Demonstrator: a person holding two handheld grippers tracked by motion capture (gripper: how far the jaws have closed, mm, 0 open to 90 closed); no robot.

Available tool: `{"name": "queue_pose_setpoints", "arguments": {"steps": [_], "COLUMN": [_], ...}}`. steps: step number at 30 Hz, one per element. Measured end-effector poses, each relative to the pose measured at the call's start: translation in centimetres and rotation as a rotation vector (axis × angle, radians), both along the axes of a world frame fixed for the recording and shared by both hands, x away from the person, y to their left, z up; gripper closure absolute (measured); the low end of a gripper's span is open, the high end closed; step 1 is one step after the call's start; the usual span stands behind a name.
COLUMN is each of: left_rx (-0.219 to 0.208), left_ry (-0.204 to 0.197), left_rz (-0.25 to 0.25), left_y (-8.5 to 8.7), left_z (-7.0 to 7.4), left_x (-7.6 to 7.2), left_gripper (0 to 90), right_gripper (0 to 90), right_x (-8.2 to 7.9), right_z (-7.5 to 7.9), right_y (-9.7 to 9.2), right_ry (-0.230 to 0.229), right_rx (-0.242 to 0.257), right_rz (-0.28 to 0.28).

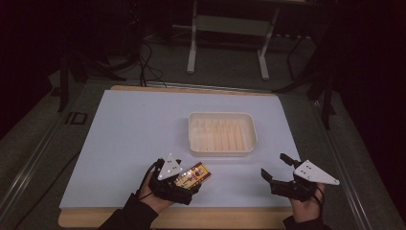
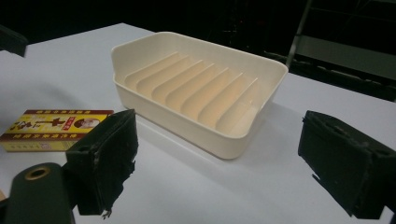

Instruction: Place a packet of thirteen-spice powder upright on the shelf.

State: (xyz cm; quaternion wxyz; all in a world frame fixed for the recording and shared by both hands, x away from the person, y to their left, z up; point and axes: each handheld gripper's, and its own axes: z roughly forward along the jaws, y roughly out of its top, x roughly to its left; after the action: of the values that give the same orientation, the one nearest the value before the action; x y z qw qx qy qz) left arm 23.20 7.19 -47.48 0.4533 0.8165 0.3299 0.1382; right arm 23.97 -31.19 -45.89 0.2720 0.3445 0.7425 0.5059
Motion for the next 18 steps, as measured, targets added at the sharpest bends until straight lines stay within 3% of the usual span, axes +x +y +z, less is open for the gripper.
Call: {"name": "queue_pose_setpoints", "arguments": {"steps": [5,10,18], "left_rx": [0.011,0.044,0.089], "left_ry": [0.021,0.029,0.056], "left_rz": [0.003,-0.019,-0.010], "left_y": [-0.5,-1.1,-1.4], "left_z": [-0.9,-1.9,-3.5], "left_x": [0.5,1.2,2.3], "left_gripper": [2.1,2.1,4.2], "right_gripper": [11.8,11.8,11.8], "right_x": [0.0,0.0,0.1], "right_z": [0.0,-0.1,-0.2], "right_y": [0.1,0.1,0.1], "right_ry": [0.000,0.006,0.015], "right_rx": [0.000,0.002,0.004], "right_rz": [0.005,0.014,0.024]}}
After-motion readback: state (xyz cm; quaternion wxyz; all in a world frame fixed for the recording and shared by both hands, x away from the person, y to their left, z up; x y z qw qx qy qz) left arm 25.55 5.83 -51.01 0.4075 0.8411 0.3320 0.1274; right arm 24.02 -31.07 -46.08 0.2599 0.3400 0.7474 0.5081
